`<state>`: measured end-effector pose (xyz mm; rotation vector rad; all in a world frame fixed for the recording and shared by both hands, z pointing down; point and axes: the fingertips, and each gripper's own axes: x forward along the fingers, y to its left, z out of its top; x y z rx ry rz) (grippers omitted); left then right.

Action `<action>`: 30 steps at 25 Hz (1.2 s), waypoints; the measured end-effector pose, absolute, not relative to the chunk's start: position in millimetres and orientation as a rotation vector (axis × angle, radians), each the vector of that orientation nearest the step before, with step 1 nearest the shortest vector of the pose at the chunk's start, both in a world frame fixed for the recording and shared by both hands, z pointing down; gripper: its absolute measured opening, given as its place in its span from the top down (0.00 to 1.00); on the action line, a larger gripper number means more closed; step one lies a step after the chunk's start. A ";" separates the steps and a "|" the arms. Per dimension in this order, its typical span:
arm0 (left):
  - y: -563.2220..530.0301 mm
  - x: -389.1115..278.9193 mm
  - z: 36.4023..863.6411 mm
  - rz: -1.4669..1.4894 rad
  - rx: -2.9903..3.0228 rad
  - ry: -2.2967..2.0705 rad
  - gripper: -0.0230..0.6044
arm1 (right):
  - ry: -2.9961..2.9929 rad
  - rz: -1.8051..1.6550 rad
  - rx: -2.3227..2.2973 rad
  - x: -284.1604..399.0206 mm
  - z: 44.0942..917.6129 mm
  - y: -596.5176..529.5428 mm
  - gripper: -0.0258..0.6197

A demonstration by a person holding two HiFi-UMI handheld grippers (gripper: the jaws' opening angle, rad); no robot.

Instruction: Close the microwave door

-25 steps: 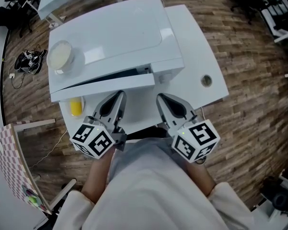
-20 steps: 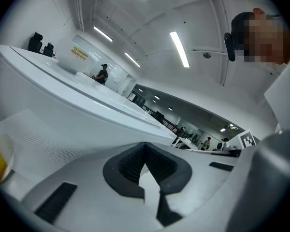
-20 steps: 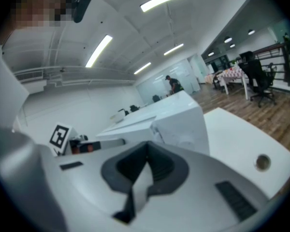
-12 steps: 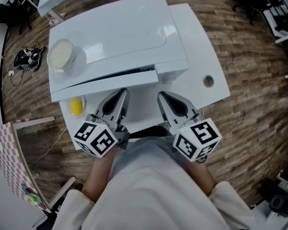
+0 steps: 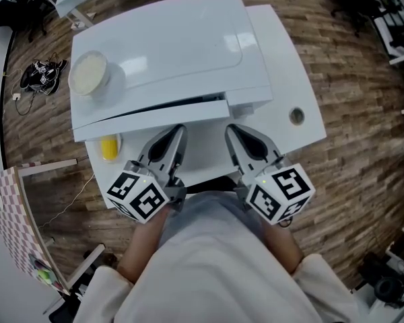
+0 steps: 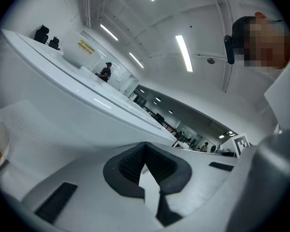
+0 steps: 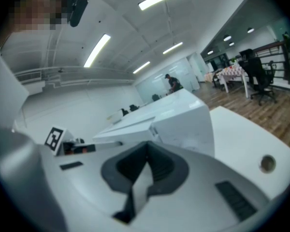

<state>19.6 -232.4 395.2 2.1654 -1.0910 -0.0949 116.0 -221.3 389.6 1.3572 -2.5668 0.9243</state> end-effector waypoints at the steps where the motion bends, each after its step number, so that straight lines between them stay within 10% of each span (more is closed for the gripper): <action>1: -232.3 19.7 395.1 -0.097 2.164 -1.089 0.93 | -2.565 0.925 1.359 116.3 389.3 -222.0 0.93; 30: -240.5 25.3 385.9 -0.175 2.140 -1.065 0.94 | -2.618 0.772 1.297 131.7 366.4 -218.1 0.93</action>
